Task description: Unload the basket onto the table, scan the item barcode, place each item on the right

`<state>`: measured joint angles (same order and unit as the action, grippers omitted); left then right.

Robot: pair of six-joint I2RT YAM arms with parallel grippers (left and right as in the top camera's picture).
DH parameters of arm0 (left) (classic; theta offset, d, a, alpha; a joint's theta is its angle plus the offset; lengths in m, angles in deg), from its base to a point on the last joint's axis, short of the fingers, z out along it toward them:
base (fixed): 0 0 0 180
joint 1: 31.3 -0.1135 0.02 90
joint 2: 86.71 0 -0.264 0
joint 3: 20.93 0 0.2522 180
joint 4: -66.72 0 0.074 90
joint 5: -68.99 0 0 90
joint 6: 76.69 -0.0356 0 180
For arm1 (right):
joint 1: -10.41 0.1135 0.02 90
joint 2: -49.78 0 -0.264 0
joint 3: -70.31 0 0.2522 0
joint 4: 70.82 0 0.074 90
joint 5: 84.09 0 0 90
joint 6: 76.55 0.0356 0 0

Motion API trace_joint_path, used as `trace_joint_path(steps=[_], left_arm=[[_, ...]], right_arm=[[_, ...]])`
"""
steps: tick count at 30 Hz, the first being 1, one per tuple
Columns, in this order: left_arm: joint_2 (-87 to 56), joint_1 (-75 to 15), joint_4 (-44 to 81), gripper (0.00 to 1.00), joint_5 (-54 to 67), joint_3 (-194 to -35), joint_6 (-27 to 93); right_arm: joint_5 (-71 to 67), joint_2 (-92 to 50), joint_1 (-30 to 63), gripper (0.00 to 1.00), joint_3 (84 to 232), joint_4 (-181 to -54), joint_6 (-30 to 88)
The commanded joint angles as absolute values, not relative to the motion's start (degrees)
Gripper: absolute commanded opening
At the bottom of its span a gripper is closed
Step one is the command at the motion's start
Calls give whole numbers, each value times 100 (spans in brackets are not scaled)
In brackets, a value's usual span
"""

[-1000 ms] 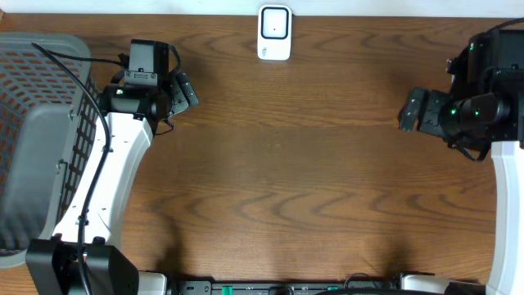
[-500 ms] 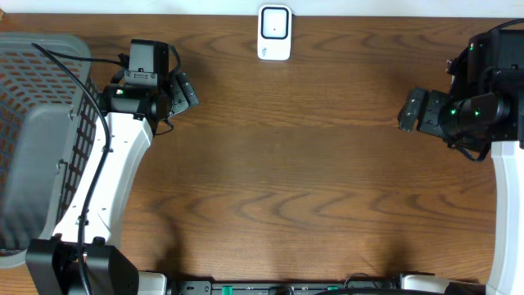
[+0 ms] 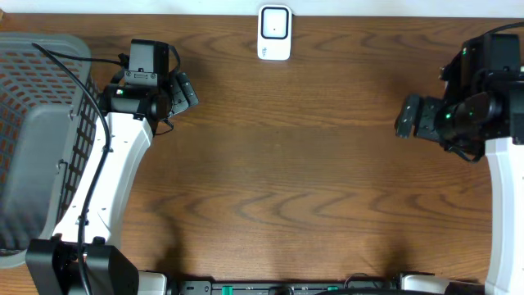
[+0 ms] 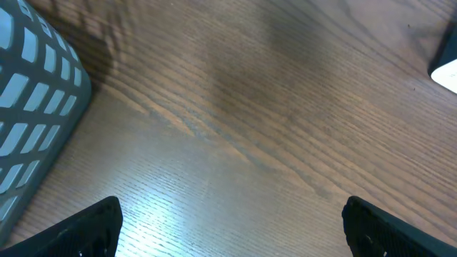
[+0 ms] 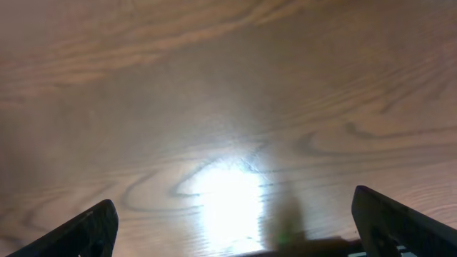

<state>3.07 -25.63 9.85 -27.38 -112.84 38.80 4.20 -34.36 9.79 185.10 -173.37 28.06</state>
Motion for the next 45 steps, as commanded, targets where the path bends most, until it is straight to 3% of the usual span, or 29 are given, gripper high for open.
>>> trace_joint_path(steps=[1,11,26,39,45], left_arm=[[300,-2587,970,98,-2814,-11258,3891],[300,-2587,970,98,-2814,-11258,3891],[300,-2587,970,98,-2814,-11258,3891],[300,-2589,970,98,-2814,-11258,3891],[300,-2587,970,98,-2814,-11258,3891]], right_arm=[[446,-3337,1009,99,18156,-17134,2533],[201,-2028,1009,99,15739,-14839,2413],[-347,1504,996,99,11142,-10583,2238],[-372,3465,998,99,8746,-7982,2284],[-369,3773,998,99,8438,-7493,2255]])
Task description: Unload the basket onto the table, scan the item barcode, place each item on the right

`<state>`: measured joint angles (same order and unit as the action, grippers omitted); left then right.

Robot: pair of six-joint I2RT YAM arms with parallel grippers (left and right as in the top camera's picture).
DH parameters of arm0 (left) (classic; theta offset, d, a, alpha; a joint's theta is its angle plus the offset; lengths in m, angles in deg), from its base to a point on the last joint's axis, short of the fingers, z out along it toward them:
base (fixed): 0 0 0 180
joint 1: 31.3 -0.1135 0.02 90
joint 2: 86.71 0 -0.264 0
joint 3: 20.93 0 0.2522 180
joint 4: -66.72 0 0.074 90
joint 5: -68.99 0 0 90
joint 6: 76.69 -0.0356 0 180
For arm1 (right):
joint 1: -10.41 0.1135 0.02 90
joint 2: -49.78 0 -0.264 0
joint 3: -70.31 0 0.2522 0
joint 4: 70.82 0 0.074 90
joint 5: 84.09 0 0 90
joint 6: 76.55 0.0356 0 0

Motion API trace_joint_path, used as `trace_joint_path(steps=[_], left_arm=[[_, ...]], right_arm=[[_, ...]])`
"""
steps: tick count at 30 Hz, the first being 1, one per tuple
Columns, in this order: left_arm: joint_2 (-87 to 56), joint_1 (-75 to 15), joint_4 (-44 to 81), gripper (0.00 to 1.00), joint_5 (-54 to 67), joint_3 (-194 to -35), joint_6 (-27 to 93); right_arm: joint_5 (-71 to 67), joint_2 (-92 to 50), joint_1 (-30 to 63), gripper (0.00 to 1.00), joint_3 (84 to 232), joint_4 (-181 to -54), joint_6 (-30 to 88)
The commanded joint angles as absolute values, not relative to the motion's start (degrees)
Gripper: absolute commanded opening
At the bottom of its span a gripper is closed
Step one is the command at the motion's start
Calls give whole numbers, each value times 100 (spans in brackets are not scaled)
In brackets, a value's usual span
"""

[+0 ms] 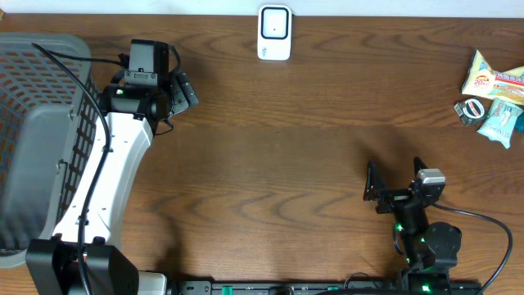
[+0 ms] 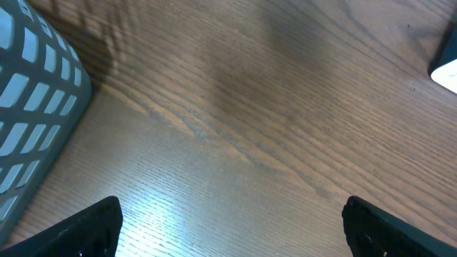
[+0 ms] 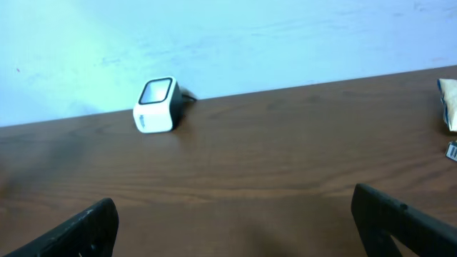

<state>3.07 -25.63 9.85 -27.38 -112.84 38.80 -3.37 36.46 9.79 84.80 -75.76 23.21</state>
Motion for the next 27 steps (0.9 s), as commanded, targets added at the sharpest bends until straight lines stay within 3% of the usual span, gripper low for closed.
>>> trace_joint_path(steps=[1,15,27], left_arm=[[300,-2587,970,98,-2814,-11258,3891],[300,-2587,970,98,-2814,-11258,3891],[300,-2587,970,98,-2814,-11258,3891]], right_arm=[[-365,3808,998,99,8438,-7488,2245],[-367,4955,998,99,8438,-8642,1377],[-28,4951,996,99,8438,-8865,850]])
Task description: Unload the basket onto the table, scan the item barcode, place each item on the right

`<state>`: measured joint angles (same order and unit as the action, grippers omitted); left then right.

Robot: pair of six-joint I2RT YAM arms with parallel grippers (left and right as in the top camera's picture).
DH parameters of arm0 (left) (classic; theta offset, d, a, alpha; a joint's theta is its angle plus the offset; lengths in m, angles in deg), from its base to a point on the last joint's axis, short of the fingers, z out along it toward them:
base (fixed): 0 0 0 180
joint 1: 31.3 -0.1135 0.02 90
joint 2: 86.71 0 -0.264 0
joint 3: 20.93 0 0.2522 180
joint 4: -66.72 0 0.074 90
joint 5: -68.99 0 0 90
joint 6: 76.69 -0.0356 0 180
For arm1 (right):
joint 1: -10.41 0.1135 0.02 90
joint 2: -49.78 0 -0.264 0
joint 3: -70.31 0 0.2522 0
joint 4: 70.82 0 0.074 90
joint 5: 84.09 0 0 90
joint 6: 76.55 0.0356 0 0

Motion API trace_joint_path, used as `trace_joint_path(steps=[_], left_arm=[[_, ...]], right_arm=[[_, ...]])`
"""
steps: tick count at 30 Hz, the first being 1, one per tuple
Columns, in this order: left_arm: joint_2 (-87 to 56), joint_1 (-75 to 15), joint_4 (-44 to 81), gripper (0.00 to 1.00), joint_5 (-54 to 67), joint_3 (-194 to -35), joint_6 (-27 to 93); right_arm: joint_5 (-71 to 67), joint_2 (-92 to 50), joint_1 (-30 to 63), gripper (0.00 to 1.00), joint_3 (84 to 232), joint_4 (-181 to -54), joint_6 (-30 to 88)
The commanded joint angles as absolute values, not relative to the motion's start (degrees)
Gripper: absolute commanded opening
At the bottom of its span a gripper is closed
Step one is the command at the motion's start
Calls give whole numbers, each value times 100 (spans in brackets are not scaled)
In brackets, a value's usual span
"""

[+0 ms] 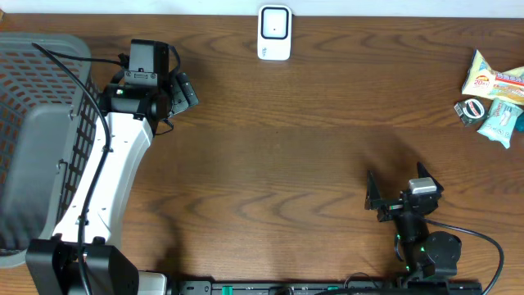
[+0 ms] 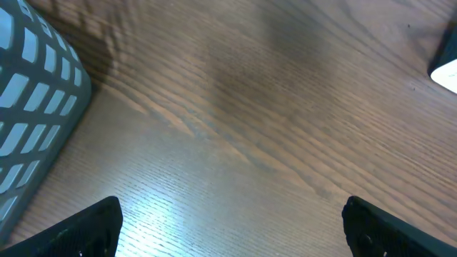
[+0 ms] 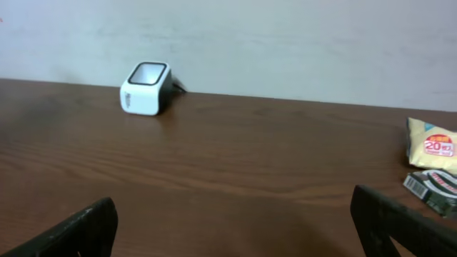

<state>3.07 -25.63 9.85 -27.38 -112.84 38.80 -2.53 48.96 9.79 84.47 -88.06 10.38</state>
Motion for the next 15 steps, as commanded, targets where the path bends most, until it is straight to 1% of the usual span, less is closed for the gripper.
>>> trace_joint_path(steps=[1,3,8,15], left_arm=[[300,-2587,970,98,-2814,-11258,3891],[300,-2587,970,98,-2814,-11258,3891],[300,-2587,970,98,-2814,-11258,3891],[300,-2587,970,98,-2814,-11258,3891]], right_arm=[[15,4951,996,99,8440,-8872,870],[22,4951,996,99,8440,-8874,889],[107,4951,996,99,8443,-8891,1368],[105,4951,996,99,8443,-8891,1379]])
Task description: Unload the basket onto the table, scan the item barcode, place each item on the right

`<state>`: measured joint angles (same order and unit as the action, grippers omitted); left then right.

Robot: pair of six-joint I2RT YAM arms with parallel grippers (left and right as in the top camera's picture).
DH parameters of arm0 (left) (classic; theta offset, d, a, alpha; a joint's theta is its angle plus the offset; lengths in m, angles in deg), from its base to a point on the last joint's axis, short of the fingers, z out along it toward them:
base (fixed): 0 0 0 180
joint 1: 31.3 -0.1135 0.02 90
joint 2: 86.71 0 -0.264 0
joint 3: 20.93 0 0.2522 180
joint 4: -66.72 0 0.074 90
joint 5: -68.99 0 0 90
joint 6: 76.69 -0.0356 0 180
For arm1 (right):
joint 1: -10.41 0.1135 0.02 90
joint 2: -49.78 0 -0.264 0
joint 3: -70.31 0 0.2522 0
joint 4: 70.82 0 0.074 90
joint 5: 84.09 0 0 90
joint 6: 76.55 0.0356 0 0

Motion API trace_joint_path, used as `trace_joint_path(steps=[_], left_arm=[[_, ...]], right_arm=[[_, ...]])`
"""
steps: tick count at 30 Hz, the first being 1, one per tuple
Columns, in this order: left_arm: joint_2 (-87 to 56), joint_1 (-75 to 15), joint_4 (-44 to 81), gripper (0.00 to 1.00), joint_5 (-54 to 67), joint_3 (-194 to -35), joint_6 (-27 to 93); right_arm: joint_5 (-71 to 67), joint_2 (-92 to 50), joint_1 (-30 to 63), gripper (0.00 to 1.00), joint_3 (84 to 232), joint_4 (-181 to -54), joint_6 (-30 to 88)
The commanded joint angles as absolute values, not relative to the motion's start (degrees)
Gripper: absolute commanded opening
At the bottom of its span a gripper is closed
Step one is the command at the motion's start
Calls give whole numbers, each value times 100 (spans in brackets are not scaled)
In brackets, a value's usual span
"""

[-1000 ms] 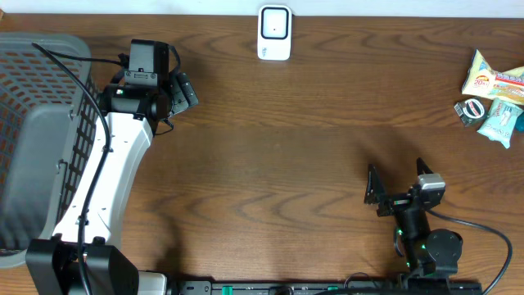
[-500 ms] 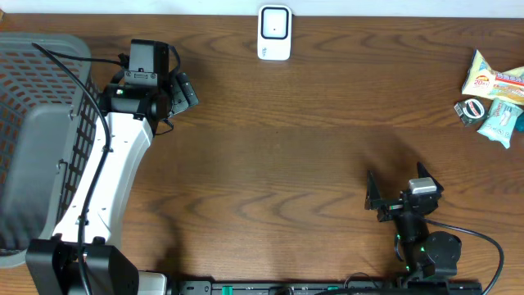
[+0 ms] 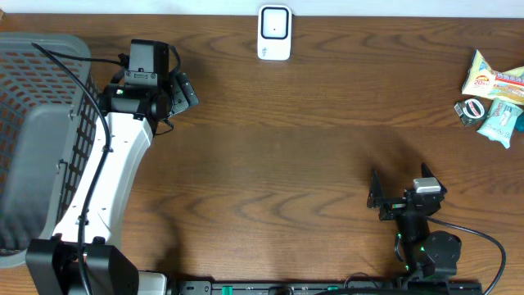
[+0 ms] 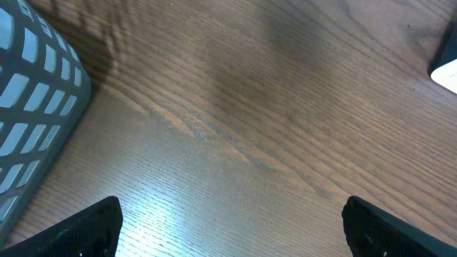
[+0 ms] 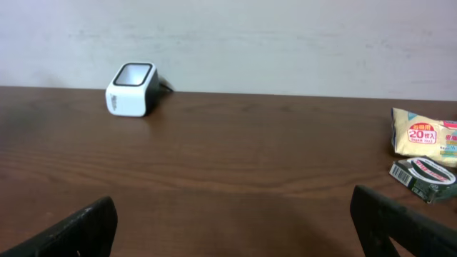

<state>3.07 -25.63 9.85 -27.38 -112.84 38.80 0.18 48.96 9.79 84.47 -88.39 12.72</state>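
A white barcode scanner (image 3: 274,33) stands at the table's back edge, and the right wrist view shows the scanner (image 5: 132,89) far off at the left. Three small items lie at the far right: a yellow packet (image 3: 494,78), a dark flat pack (image 3: 469,111) and a teal packet (image 3: 501,121). The yellow packet (image 5: 425,132) and the dark pack (image 5: 425,175) also show in the right wrist view. My right gripper (image 3: 399,187) is low at the front right, open and empty, facing the back wall. My left gripper (image 3: 182,90) hangs open over bare wood at the back left.
A grey mesh basket (image 3: 37,123) fills the left edge of the table, right beside my left arm; its wall (image 4: 32,107) shows in the left wrist view. A corner of the scanner (image 4: 446,71) shows at that view's right edge.
My right gripper has turned a little to the right: the scanner sits further left in its view and the packets show more fully. The left arm is unchanged.
At first my right arm was raised over the far right of the table, gripper facing down at bare wood and hiding the packets. Then it was folded low at the front right, facing the scanner, with the packets uncovered. It has stayed there, turning slightly. The left arm never moved.
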Motion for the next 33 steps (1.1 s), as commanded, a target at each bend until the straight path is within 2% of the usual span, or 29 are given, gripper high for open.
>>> trace_joint_path(steps=[1,33], left_arm=[[300,-2587,970,98,-2814,-11258,3891],[300,-2587,970,98,-2814,-11258,3891]], right_arm=[[105,4951,996,99,8443,-8889,1379],[-26,4951,996,99,8443,-8854,1381]])
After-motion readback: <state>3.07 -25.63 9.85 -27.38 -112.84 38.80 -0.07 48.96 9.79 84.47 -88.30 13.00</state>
